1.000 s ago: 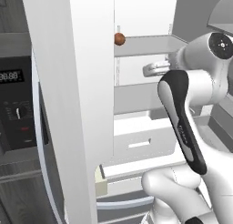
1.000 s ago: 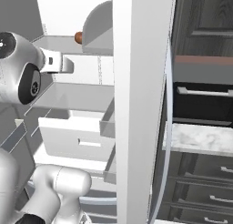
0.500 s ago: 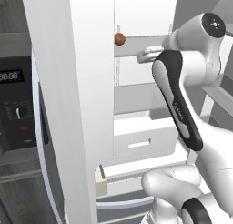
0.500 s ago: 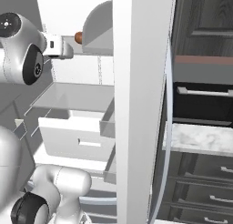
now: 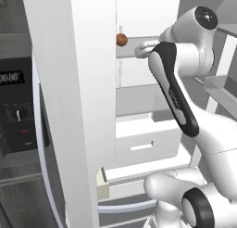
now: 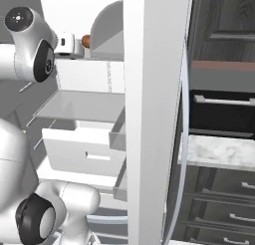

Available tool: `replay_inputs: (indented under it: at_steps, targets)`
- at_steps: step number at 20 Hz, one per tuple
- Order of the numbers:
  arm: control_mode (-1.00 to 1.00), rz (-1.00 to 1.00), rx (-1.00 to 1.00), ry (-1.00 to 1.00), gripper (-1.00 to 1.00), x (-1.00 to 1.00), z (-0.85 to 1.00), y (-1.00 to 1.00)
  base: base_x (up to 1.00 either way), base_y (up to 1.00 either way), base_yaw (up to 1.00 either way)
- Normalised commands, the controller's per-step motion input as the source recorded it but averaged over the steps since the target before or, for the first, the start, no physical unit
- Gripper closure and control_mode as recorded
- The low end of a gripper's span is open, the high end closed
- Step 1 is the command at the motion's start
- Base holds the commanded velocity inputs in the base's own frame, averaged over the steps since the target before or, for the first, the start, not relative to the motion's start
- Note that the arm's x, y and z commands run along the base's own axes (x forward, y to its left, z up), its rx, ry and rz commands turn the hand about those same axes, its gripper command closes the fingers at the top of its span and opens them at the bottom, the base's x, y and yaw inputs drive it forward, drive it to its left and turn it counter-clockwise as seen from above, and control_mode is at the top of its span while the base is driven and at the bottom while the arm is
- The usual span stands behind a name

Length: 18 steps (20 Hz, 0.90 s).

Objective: Grab the onion and lemon wedge from the fridge, place them in the blender, close the lid, and turn on the blender to create a marinade.

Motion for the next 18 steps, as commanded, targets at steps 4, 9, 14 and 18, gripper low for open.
replay_inputs:
  at_steps: [4,9,14,18]
  targets:
    - [-1.0,0.0,0.0,0.0,-1.0,0.4,0.0,0.0,0.0,0.0,0.0]
    - [-1.0,0.0,0.0,0.0,-1.0,0.45,0.0,0.0,0.0,0.0,0.0]
    - [-1.0,0.0,0.0,0.0,-1.0,0.49,0.0,0.02,0.0,0.0,0.0]
    - [-1.0,0.0,0.0,0.0,-1.0,0.5,0.0,0.08,0.0,0.0,0.0]
